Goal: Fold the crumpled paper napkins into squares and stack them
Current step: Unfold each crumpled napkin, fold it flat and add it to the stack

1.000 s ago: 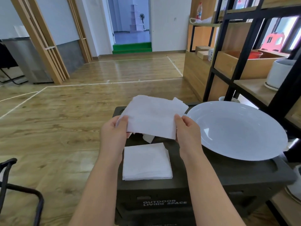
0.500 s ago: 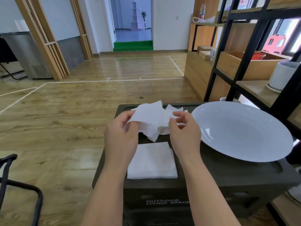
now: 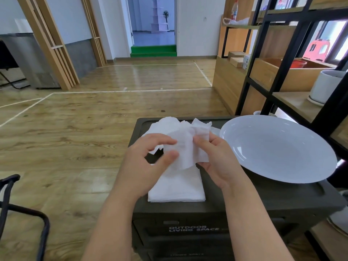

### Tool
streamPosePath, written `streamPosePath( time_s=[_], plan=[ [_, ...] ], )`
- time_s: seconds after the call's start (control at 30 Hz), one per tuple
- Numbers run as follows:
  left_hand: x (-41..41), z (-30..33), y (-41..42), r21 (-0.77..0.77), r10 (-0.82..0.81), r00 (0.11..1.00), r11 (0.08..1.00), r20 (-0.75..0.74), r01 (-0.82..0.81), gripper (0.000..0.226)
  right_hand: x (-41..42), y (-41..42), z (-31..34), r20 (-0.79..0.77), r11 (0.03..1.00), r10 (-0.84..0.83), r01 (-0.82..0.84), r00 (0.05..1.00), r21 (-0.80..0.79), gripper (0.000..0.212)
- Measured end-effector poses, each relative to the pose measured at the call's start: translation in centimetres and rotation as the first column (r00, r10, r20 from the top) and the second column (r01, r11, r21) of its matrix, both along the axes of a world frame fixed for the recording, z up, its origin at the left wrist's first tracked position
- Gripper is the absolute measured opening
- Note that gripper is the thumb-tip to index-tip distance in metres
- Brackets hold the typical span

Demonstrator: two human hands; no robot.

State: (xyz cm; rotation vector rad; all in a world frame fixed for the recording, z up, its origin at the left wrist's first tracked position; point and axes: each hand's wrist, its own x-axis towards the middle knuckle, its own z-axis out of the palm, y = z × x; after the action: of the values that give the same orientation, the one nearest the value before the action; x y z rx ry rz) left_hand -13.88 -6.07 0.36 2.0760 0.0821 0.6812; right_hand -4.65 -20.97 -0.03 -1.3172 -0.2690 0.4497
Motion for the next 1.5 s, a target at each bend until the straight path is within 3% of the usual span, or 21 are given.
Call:
streamPosePath(
  time_s=[0.07,0.13,0.23,0.3,0.43,0.53,0.63,0.7,0.8,0.87,1.0,1.1,1.17,1.33,1.43,1.5],
  plan=[
    [0.4,-0.1,-0.2,-0.091,0.137,0.99,0.987,0.021,-0.134,0.015,-0.3,0.0,0.2,0.083,0.999,0.016,-0.012,0.996,-0.046,0.02],
    [0.8,-0.3,-0.3,-0.102,0.198,0.98,0.975,0.014,-0.196,0.02,-0.5,0.0,0.4,0.135,0.998,0.037,-0.028,0.99,-0.063,0.021],
    [1.0,-0.9,0.0,-0.1,0.194,0.981,0.976,0.016,-0.191,0.033,-0.6,-0.1,0.5,0.194,0.992,0.11,-0.094,0.975,-0.09,0.021],
    [1.1,-1.1,0.3,-0.108,0.186,0.982,0.977,0.031,-0.182,0.025,-0.6,-0.2,0.5,0.225,0.986,0.142,-0.119,0.964,-0.114,0.02],
    [0.8,-0.9,0.4,-0.126,0.201,0.978,0.973,0.057,-0.193,0.014,-0.4,0.0,0.2,0.316,0.985,0.034,0.022,0.948,-0.172,0.017],
    [0.6,-0.7,0.7,-0.043,0.201,0.977,0.979,0.065,-0.199,0.015,0.0,0.2,-0.2,0.453,0.942,-0.089,0.223,0.887,-0.251,0.04],
    [0.3,-0.5,1.2,0.129,0.195,0.979,0.971,0.057,-0.201,0.021,-0.1,0.2,0.1,0.528,0.929,-0.048,0.232,0.848,-0.289,0.064],
    [0.1,-0.3,1.4,0.198,0.174,0.983,0.963,0.052,-0.181,0.02,-0.1,0.1,0.2,0.55,0.929,0.033,0.177,0.835,-0.325,0.054],
    [-0.2,-0.1,1.4,0.2,0.157,0.987,0.967,0.018,-0.157,0.01,0.0,0.0,-0.1,0.525,0.937,0.059,0.135,0.849,-0.322,0.02],
    [-0.2,0.2,1.1,0.123,0.147,0.989,0.982,-0.003,-0.145,0.005,0.0,0.1,-0.1,0.452,0.963,-0.007,0.128,0.892,-0.238,0.011],
    [0.1,0.4,0.4,-0.194,0.12,0.988,0.971,-0.096,-0.137,0.009,-0.2,0.4,0.0,0.332,0.979,-0.09,0.144,0.939,-0.141,0.011],
    [0.8,-0.8,0.6,-0.378,0.085,0.982,0.914,-0.17,-0.144,0.047,-0.2,0.7,-0.4,0.279,0.966,-0.147,0.198,0.949,-0.164,0.01],
    [1.1,-1.5,0.7,-0.409,0.089,0.959,0.891,-0.268,-0.197,0.053,-0.1,0.9,-0.9,0.286,0.927,-0.182,0.261,0.941,-0.27,0.014],
    [1.3,-2.9,0.5,-0.009,0.27,0.826,0.949,-0.494,-0.316,0.041,-0.5,0.8,-2.2,0.477,0.741,-0.091,0.379,0.874,-0.554,0.019],
    [1.0,-2.6,0.1,0.266,0.438,0.757,0.898,-0.485,-0.35,0.044,-0.8,0.9,-3.0,0.492,0.676,-0.027,0.378,0.87,-0.632,0.029],
    [0.8,-2.5,0.0,0.337,0.482,0.741,0.872,-0.468,-0.354,0.044,-0.9,0.9,-3.2,0.497,0.642,-0.007,0.385,0.868,-0.663,0.031]
  ],
)
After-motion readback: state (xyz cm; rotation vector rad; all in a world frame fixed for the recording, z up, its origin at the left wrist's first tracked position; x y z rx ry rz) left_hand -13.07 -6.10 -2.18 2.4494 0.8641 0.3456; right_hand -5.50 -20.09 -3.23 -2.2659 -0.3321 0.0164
